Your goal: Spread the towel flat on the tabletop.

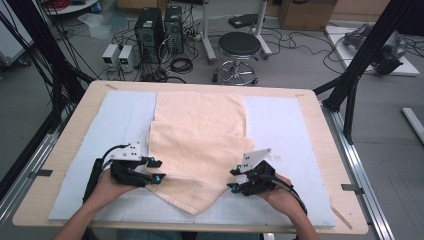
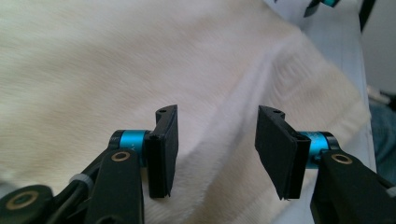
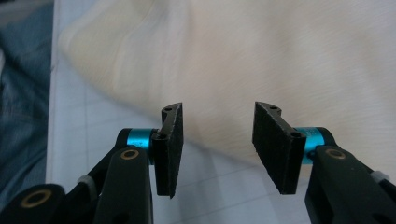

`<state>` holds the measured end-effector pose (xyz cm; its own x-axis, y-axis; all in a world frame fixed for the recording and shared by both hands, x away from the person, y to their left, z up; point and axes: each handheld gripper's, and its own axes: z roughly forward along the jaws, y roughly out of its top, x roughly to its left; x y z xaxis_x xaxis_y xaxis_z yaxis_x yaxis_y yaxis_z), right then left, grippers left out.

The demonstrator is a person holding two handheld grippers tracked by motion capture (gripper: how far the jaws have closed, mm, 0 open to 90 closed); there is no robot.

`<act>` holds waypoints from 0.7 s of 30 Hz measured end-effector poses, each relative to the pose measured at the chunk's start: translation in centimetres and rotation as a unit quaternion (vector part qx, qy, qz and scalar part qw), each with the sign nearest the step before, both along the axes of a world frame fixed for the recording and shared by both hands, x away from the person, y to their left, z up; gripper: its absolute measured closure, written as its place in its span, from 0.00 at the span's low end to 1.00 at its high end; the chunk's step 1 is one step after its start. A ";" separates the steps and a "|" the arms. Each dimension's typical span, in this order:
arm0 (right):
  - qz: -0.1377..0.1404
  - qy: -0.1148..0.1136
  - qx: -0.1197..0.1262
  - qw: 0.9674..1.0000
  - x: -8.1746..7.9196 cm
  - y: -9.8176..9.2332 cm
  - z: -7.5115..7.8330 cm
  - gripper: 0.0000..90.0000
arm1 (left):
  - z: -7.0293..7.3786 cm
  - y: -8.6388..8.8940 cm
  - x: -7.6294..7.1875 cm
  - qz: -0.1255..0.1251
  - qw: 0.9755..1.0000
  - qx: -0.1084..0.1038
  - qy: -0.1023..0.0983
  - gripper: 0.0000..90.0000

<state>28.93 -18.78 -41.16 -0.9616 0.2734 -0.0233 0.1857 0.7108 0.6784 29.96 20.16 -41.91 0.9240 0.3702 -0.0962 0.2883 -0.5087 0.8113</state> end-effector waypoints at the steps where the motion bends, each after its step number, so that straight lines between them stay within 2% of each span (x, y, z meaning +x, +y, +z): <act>1: -0.002 0.000 -0.016 1.000 -0.1 0.3 -0.6 0.59 | -0.3 -0.3 0.1 -0.004 1.000 0.017 0.005 0.62; 2: -0.001 -0.001 -0.031 1.000 0.1 0.7 -1.1 0.59 | -0.6 -0.6 0.3 -0.009 0.999 0.030 0.011 0.72; 3: -0.004 0.004 -0.041 0.999 0.3 1.0 -1.6 0.64 | -0.8 -0.8 0.4 -0.005 0.999 0.043 0.012 0.84; 4: -0.003 -0.003 -0.044 0.999 0.5 1.3 -1.7 0.73 | -0.9 -0.9 0.7 -0.002 0.999 0.046 0.016 0.89; 5: 0.001 -0.012 -0.045 0.999 0.7 1.3 -1.5 0.89 | -0.9 -0.8 0.9 0.003 0.999 0.037 0.020 0.91; 6: 0.008 0.000 -0.041 0.999 1.1 1.3 -1.2 0.93 | -0.7 -0.6 1.1 0.010 0.999 0.025 0.021 0.92; 8: 0.002 0.025 -0.023 0.999 2.0 1.3 -0.2 0.94 | -0.2 0.3 1.6 0.030 0.999 -0.001 0.019 0.93; 12: 0.000 -0.012 -0.007 1.000 3.1 2.3 2.8 0.94 | 1.0 2.5 2.5 0.084 0.996 -0.034 0.009 0.94; 14: -0.006 -0.028 0.001 1.000 3.9 3.2 4.1 0.93 | 1.3 3.2 2.9 0.104 0.994 -0.032 0.003 0.94; 15: -0.011 -0.035 0.002 0.999 4.4 3.7 4.5 0.93 | 1.4 3.4 3.0 0.116 0.993 -0.025 -0.001 0.94; 18: -0.027 -0.036 0.000 0.999 6.6 5.5 4.5 0.92 | 0.8 3.9 3.9 0.162 0.987 -0.013 0.004 0.92; 20: -0.042 -0.029 -0.009 0.999 8.4 6.7 3.5 0.92 | 0.5 4.0 4.3 0.194 0.981 -0.002 0.002 0.81; 21: -0.051 -0.022 -0.013 0.998 9.2 7.2 2.7 0.92 | 0.5 4.2 4.3 0.198 0.980 -0.005 0.002 0.76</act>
